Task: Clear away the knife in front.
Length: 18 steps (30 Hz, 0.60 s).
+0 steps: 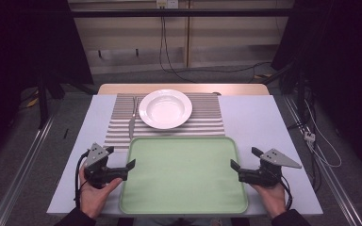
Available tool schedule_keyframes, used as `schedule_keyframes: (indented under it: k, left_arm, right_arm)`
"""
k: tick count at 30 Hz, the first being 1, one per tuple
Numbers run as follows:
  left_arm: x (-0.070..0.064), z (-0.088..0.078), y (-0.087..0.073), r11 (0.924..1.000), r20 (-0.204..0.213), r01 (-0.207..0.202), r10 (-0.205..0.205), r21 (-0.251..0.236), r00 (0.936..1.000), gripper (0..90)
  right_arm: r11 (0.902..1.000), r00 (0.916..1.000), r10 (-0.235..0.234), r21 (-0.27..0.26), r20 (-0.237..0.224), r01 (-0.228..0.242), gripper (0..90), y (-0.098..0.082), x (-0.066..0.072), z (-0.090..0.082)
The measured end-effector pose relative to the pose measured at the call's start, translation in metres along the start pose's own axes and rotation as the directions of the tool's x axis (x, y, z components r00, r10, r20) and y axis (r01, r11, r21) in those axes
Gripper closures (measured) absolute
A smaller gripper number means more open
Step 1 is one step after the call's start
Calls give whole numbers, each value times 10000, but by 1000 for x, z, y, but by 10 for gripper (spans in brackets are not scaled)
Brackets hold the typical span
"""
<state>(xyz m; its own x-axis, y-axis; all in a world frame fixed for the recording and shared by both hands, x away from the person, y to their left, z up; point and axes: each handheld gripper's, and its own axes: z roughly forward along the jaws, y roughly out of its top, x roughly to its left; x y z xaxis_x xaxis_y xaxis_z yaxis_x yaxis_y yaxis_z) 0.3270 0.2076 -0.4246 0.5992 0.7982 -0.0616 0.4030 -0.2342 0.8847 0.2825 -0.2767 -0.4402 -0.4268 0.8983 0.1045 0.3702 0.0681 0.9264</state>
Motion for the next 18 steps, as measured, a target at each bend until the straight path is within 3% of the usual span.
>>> schedule_keyframes:
  k: [11, 18]
  left_arm:
    - [-1, 4, 3, 9995, 287, 53, -61, 300, 9996, 53]
    - [3, 8, 11, 9976, 313, 369, -387, 582, 9988, 41]
  right_arm:
    - [9999, 9998, 134, 39, -114, -134, 43, 0, -1, 2]
    - [9999, 9997, 135, 93, -225, -133, 43, 0, -1, 4]
